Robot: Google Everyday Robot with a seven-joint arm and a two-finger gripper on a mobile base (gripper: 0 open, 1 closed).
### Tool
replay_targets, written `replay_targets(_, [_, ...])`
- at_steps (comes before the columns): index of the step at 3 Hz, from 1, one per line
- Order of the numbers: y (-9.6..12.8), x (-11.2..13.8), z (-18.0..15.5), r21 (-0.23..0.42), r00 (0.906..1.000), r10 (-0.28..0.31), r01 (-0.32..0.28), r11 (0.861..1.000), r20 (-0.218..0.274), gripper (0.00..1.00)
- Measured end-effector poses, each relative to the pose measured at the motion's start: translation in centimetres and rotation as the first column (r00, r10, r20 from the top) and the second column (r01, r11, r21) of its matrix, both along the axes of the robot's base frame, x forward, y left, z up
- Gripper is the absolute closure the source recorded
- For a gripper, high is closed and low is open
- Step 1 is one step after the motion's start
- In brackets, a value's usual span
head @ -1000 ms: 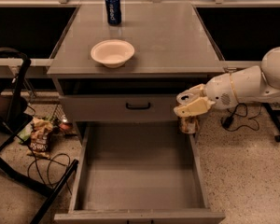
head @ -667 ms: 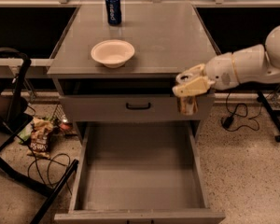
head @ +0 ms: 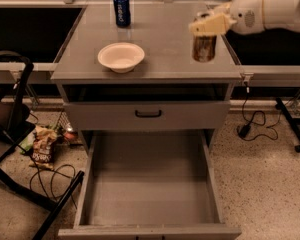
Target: Pick orange can from middle drawer and place on counter
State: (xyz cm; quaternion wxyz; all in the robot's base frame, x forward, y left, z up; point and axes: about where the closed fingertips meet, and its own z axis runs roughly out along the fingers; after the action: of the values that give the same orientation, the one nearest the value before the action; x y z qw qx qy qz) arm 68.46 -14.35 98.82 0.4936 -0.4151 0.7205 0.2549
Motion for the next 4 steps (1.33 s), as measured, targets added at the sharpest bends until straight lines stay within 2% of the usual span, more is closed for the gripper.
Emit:
replay_targets(1, [-0.9,5.5,3.2,0.097,0.995,-0.094,0.091,0.991,0.033,1.0])
replay_targets(2, [-0.9,11.2,2.8,0.183,0.9863,-0.163,0.156,0.971,0.023,1.0])
replay_targets(3, [0.0,17.1,-0.1,0.202,0.9766,-0.212,0.202,0.958,0.034,1.0])
replay_targets(4, [0.6,19.5,-2.9,0.155,0.9701,-0.241,0.233,0.96,0.031,1.0])
